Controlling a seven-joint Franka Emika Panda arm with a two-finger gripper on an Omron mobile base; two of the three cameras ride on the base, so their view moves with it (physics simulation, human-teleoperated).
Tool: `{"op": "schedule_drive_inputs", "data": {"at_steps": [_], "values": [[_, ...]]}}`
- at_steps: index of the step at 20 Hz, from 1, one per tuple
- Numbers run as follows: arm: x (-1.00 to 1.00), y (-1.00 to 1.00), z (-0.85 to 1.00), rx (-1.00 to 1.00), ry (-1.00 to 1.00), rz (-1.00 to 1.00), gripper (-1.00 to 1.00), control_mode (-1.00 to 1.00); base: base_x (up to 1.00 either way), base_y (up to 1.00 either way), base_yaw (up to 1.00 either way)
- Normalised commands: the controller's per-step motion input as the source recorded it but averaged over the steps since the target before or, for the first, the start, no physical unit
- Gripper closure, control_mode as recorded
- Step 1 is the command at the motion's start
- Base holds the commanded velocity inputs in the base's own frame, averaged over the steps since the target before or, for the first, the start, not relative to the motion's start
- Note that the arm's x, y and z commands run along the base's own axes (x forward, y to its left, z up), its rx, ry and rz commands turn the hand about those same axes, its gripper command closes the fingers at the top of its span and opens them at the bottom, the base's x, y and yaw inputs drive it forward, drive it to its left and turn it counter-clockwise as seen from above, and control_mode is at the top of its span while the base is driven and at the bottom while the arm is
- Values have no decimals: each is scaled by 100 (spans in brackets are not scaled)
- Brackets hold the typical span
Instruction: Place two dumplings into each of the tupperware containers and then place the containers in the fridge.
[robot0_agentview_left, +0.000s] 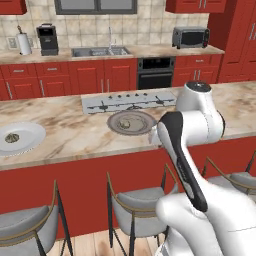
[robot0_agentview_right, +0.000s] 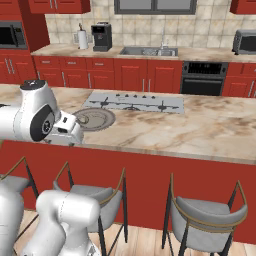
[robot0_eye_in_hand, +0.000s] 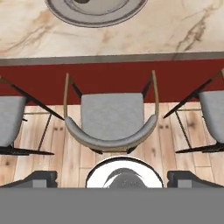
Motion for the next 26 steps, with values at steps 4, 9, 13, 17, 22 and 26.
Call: {"op": "schedule_drive_inputs", "data": {"at_steps": [4,9,13,17,22,26], "values": [[100,14,6,0,17,11,-100,-100,0,0,0],[81,5,1,0,13,4,-100,-100,0,0,0],[71,5,0,0,12,4,-100,-100,0,0,0],[39,19,-1,-2,7,0,-100,-100,0,0,0],[58,35,-31,-1,6,1,-100,-100,0,0,0],[72,38,-64,0,0,3,-100,-100,0,0,0]]}}
